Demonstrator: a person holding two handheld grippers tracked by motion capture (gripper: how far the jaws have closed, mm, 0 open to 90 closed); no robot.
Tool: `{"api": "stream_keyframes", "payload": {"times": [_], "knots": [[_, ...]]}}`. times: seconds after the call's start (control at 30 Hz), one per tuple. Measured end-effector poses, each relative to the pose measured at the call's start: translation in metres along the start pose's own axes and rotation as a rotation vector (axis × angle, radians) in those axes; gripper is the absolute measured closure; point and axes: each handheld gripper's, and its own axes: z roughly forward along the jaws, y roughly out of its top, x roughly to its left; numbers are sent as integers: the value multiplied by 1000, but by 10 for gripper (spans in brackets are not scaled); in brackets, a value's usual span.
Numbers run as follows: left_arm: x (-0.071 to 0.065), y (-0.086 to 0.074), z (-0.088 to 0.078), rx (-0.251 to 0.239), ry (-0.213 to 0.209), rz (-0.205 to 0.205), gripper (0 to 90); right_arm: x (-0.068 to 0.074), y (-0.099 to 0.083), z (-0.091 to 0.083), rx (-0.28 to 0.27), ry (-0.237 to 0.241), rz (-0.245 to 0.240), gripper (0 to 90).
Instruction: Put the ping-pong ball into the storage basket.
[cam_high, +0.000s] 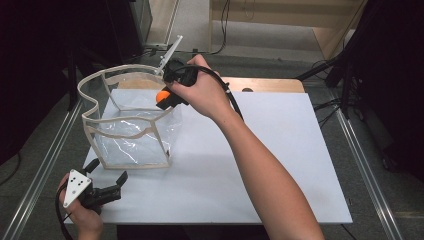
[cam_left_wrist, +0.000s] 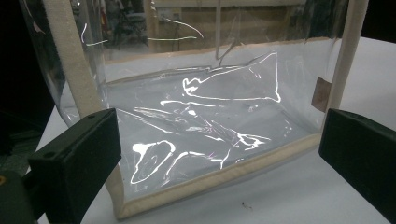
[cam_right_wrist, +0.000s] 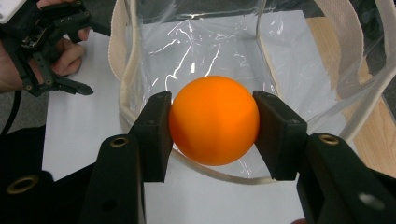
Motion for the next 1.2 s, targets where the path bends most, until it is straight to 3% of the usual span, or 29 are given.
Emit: {"api": "stream_keyframes", "payload": {"times": [0.73,0.83,0.93,1.07,1.2], "knots": [[0,0,0,-4,-2,-2,0,-3,-1,12,12,-28,46,472],[0,0,0,-5,-2,-3,0,-2,-3,12,23,-30,60,363],[0,0,0,-4,0,-2,0,-1,-5,7,-12,-45,71,163],[0,0,0,-3,1,0,0,1,-7,1,-45,-61,84,0],[0,0,0,-2,1,1,0,2,-11,-4,-54,-60,106,0]]}}
